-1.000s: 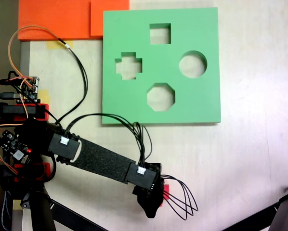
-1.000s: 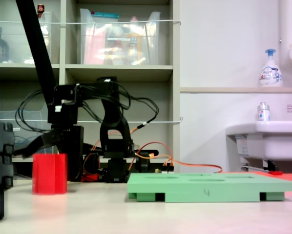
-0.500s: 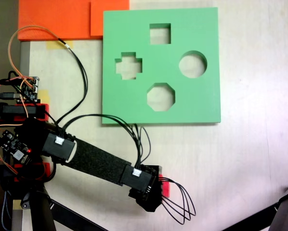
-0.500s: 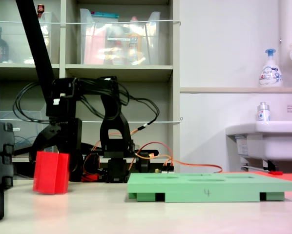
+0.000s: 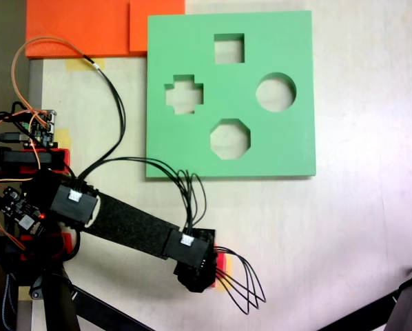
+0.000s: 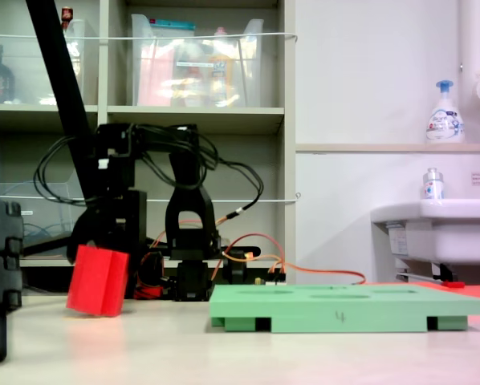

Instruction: Put the cross columnar block into the corresponding hole

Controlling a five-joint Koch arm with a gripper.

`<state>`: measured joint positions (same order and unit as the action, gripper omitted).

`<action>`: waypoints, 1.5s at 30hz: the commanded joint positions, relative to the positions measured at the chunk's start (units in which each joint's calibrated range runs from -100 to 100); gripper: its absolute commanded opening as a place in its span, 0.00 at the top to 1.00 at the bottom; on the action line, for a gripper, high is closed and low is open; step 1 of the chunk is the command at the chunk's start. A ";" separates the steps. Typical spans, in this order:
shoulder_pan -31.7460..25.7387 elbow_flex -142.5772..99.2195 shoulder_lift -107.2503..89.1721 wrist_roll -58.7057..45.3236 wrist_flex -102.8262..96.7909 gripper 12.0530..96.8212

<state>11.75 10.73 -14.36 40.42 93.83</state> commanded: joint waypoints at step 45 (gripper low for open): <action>-40.49 22.77 1.24 35.51 6.17 0.69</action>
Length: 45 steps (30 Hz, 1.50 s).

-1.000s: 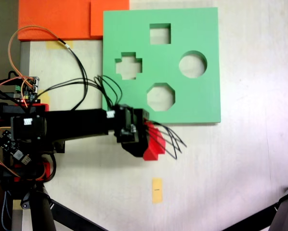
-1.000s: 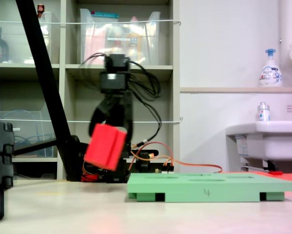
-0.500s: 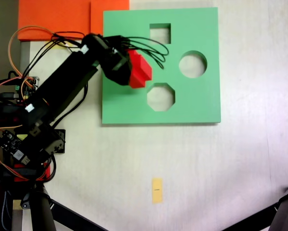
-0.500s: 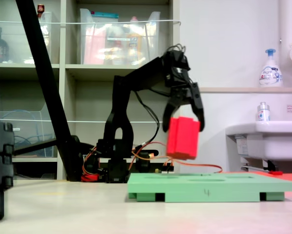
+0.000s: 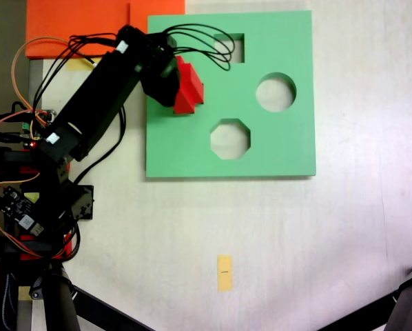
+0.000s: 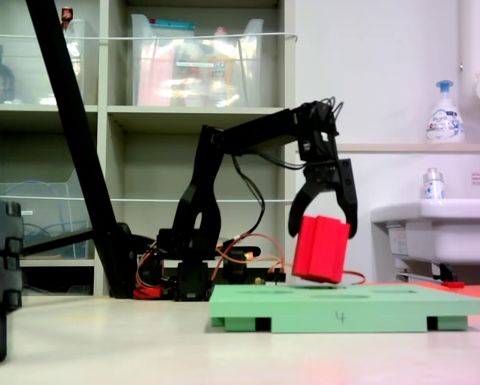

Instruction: Put the cross columnar block into the corresponding hole

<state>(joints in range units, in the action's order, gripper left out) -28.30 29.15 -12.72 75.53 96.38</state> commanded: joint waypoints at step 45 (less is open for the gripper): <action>-0.83 4.45 10.07 1.95 3.62 0.68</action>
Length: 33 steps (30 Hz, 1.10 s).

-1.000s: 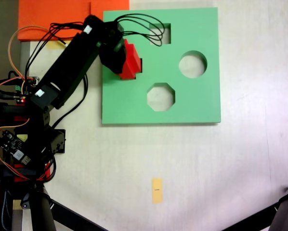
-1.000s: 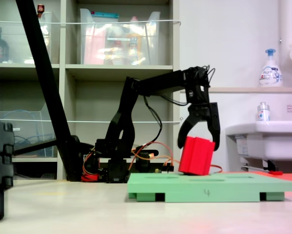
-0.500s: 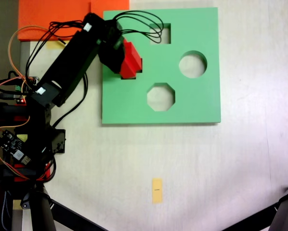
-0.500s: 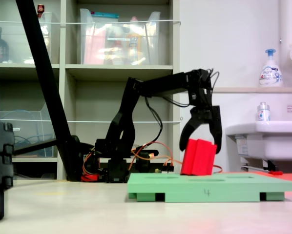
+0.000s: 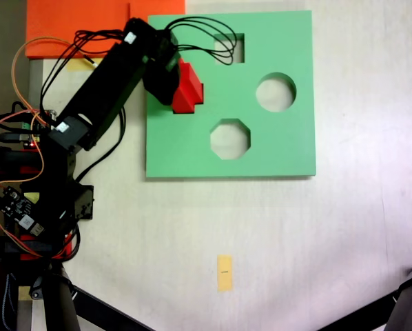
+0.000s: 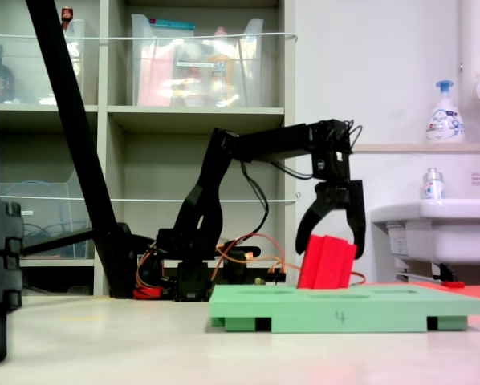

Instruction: Put the cross columnar block into the corresponding hole

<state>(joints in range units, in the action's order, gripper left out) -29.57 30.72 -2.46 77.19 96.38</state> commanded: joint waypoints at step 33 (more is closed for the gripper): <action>7.52 22.42 -27.57 -20.32 3.62 0.12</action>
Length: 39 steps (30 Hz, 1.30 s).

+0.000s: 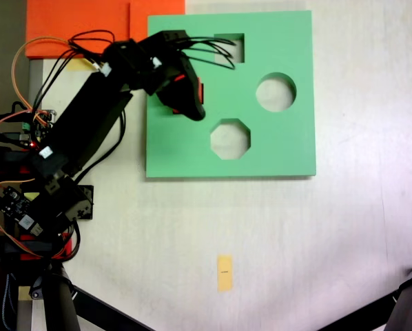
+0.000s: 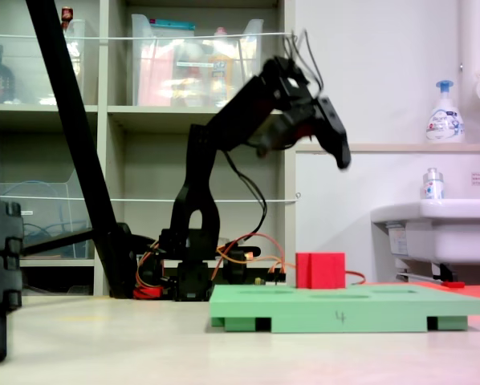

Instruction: Put the cross columnar block into the corresponding hole

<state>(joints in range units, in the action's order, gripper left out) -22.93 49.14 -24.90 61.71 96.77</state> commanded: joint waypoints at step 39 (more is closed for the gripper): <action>24.08 -125.31 -75.10 -58.75 -109.82 0.55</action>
<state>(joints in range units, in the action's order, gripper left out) 0.81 -76.09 -99.04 3.39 -10.03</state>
